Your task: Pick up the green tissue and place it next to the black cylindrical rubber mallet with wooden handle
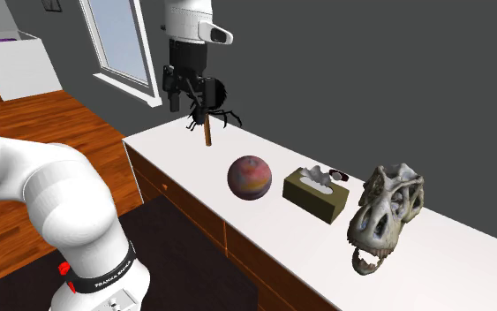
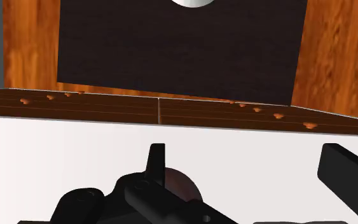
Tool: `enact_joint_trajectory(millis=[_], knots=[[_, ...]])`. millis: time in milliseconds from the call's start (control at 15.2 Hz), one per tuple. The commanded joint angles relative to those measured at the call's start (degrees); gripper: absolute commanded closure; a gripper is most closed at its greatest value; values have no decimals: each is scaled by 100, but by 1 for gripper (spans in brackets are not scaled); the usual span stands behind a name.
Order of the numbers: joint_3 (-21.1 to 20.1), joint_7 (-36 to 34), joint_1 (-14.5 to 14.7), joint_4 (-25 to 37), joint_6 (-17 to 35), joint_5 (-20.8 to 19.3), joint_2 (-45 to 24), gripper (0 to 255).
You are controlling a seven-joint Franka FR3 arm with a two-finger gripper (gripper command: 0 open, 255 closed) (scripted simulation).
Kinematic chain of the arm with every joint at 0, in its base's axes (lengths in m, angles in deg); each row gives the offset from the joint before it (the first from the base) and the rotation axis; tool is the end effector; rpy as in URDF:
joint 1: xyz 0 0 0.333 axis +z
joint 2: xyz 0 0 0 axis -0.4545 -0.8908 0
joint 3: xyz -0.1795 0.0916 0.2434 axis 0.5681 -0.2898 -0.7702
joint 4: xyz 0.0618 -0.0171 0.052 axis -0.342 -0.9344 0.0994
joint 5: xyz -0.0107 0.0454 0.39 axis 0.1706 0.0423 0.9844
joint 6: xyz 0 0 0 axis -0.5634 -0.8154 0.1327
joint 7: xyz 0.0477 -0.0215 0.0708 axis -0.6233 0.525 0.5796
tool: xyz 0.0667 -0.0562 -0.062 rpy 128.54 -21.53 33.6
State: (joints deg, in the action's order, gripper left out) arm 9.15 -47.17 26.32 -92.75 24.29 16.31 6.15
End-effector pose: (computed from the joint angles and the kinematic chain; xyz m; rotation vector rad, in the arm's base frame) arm 0.2899 -0.0014 0.5438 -3.0839 -0.1581 0.2512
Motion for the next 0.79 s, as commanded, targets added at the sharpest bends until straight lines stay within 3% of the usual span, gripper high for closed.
enact_joint_trajectory(millis=[0, 726], knots=[[0, 0, 0, 0, 0, 0, 0, 0], [617, -180, -436, -366, 2656, 377, -1453, 0]])
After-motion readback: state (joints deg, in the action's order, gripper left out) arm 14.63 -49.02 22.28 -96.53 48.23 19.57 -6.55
